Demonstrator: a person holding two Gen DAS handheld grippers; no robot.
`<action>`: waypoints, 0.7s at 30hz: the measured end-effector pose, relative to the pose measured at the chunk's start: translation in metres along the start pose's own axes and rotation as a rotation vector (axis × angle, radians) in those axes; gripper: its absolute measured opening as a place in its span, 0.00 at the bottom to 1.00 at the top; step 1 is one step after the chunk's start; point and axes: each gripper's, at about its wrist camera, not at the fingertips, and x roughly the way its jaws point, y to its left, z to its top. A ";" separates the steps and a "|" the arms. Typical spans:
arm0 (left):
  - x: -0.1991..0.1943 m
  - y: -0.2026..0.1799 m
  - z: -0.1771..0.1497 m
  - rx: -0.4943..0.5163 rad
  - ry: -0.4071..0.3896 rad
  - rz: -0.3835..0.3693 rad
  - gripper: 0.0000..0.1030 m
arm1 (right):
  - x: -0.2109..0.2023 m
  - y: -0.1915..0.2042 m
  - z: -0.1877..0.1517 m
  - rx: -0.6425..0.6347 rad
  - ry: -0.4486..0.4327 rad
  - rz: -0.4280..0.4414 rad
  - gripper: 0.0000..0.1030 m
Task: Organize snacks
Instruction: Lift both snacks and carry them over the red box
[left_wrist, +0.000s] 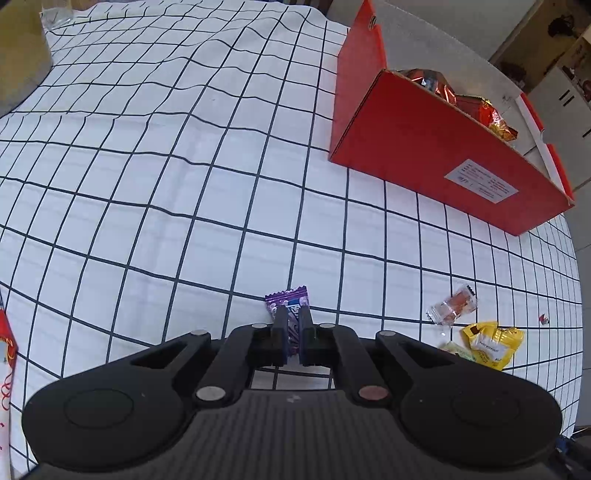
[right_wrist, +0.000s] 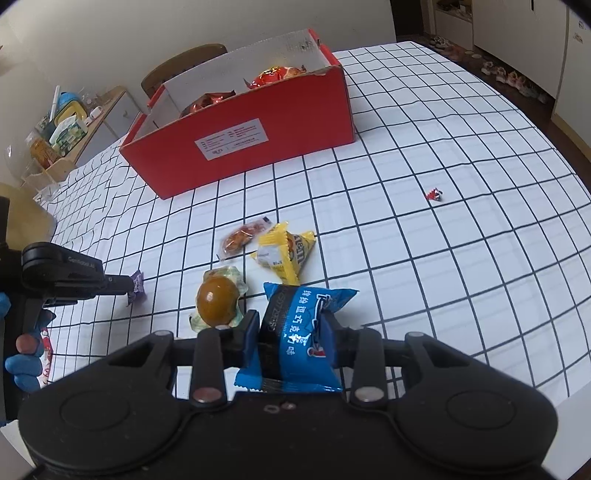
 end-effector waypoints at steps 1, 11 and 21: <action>0.001 -0.001 0.001 -0.001 0.009 0.000 0.05 | -0.001 0.000 0.000 0.003 -0.002 0.002 0.33; 0.011 -0.014 0.005 0.012 0.016 0.060 0.29 | -0.009 -0.004 0.000 0.020 -0.025 0.008 0.33; 0.018 -0.022 -0.002 0.073 0.001 0.133 0.34 | -0.010 -0.012 0.000 0.046 -0.031 -0.003 0.33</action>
